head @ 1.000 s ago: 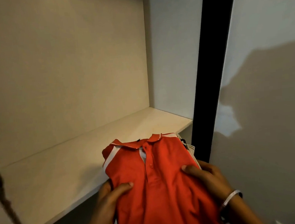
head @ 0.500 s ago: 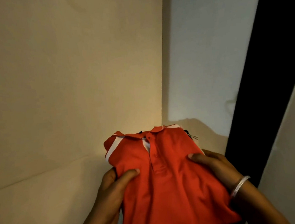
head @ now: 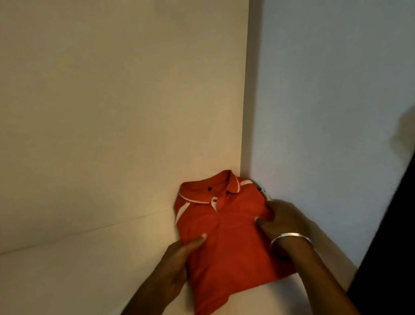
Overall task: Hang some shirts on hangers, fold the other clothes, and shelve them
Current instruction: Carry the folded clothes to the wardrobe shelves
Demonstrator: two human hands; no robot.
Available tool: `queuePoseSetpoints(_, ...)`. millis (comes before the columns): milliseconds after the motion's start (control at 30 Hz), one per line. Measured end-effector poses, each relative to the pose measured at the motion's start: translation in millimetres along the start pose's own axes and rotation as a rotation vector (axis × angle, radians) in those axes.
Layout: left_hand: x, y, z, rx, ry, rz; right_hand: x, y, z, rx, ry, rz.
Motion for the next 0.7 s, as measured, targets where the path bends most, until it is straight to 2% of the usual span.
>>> queuePoseSetpoints(67, -2.8, -0.2, -5.5, 0.03, 0.024, -0.015, 5.2, 0.3, 3.4, 0.013, 0.014, 0.024)
queuePoseSetpoints(267, -7.1, -12.6, 0.5, 0.191, 0.242, -0.089, 12.1, 7.1, 9.7, 0.004, -0.029, -0.072)
queuePoseSetpoints(467, -11.2, -5.2, -5.2, 0.231, 0.23, -0.079, 22.3, 4.1, 6.7, 0.015, -0.028, -0.15)
queuePoseSetpoints(533, -13.0, -1.0, -6.3, 0.253, 0.276, -0.1, 22.2, 3.3, 5.0, 0.015, 0.0, -0.181)
queuePoseSetpoints(600, -13.8, 1.9, 1.4, 0.428, 0.482, -0.275, 17.3, -1.7, 8.2, -0.045, 0.118, -0.024)
queuePoseSetpoints(667, -1.5, 6.6, 17.2, 0.79, 0.69, -0.625, 15.1, -16.5, 14.7, -0.188, 0.27, 0.175)
queuePoseSetpoints(700, 7.4, 10.5, 19.6, 0.948, 0.721, -0.83, 18.0, -26.8, 14.8, -0.274, 0.272, 0.203)
Point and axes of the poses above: each hand's wrist, its own z-axis away from the middle knuckle, its own x-axis out of the palm, y = z × x, the point moved 3 cm from there along -z, towards the middle knuckle, and after that the axes turned 14 degrees about -x, right-handed, at the moved point
